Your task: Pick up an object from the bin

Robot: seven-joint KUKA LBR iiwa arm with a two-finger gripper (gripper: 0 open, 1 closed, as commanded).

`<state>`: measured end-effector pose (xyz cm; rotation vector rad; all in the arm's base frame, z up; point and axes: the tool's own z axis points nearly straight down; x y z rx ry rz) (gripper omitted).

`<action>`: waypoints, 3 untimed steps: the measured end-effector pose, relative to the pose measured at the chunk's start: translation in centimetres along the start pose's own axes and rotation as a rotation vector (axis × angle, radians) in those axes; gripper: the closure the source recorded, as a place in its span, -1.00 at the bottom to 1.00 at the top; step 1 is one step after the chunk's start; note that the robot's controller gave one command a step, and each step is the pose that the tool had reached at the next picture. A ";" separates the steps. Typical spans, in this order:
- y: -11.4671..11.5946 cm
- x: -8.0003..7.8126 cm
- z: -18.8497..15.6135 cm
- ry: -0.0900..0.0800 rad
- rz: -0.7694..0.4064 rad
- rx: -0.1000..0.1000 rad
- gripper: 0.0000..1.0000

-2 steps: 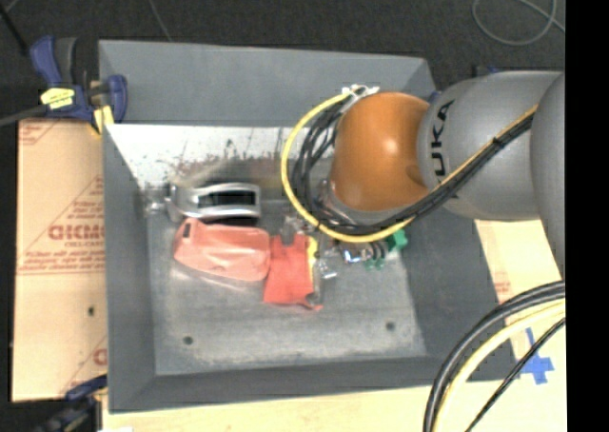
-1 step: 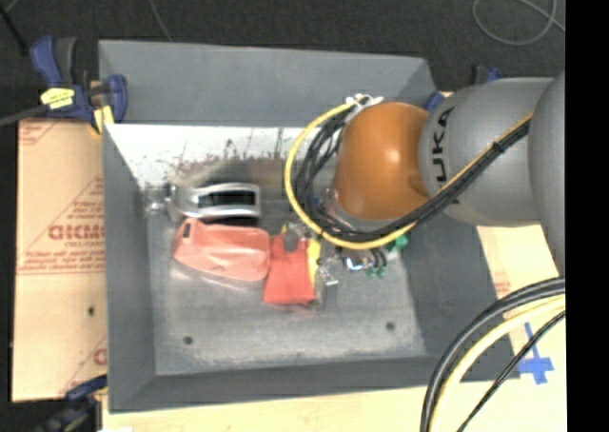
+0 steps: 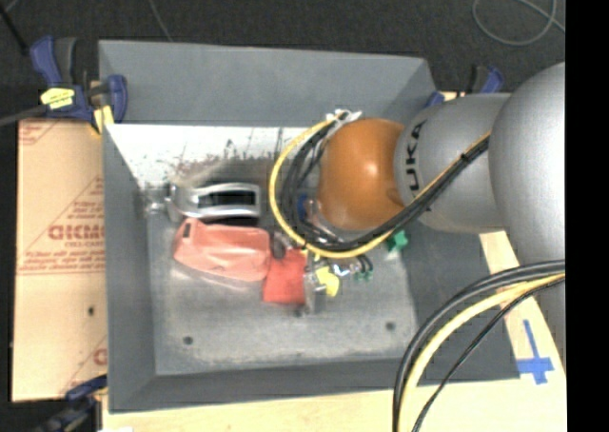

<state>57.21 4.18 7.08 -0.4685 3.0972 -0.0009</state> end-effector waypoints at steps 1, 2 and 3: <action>0.0 -0.4 0.0 -0.005 -0.055 -0.001 1.00; 0.0 -0.4 0.0 -0.005 -0.054 -0.002 1.00; 0.0 -0.4 -0.3 -0.004 -0.054 -0.002 1.00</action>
Offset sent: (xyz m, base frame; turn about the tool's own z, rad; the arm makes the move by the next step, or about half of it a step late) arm 0.0000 0.0000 0.0000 0.0000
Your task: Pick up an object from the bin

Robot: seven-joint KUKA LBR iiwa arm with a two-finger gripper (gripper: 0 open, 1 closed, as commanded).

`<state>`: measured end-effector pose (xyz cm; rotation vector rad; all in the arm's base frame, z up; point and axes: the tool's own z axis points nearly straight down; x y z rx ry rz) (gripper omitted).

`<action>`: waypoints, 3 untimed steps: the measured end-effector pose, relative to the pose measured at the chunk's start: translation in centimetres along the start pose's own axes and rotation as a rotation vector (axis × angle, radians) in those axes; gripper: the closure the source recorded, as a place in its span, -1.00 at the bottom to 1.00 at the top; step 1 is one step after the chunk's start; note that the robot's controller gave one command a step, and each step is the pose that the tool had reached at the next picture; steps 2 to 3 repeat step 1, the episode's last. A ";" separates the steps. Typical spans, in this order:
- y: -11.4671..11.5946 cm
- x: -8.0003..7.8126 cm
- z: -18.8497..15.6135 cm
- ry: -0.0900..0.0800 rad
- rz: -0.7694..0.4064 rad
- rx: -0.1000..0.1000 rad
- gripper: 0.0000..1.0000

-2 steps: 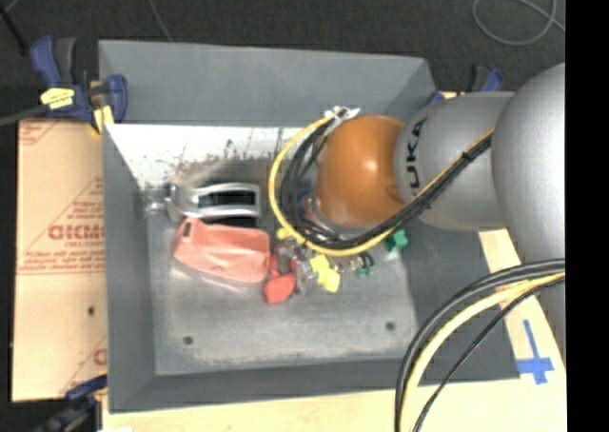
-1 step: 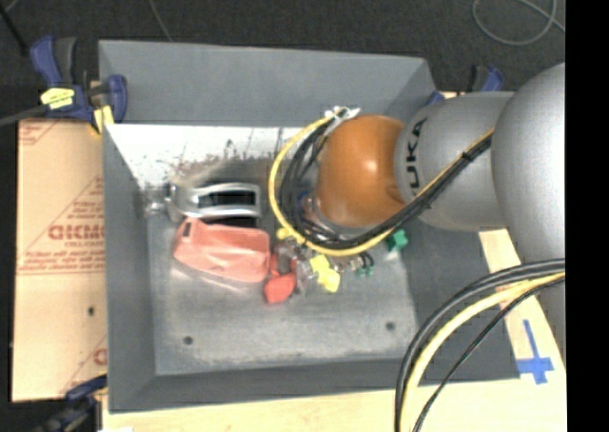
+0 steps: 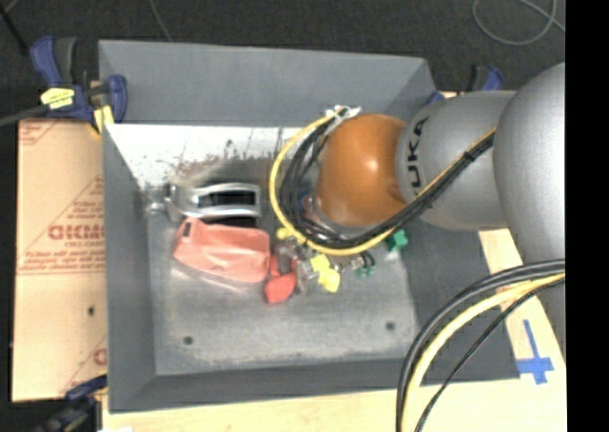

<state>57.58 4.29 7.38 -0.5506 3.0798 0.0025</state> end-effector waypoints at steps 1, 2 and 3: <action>0.0 0.0 -0.9 0.002 0.000 0.000 1.00; 0.0 0.0 -0.9 0.002 0.000 0.000 1.00; 0.0 0.0 -0.9 0.002 0.000 0.000 1.00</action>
Offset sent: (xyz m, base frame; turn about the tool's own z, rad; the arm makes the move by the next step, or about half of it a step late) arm 0.0000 -0.0001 0.0405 0.0000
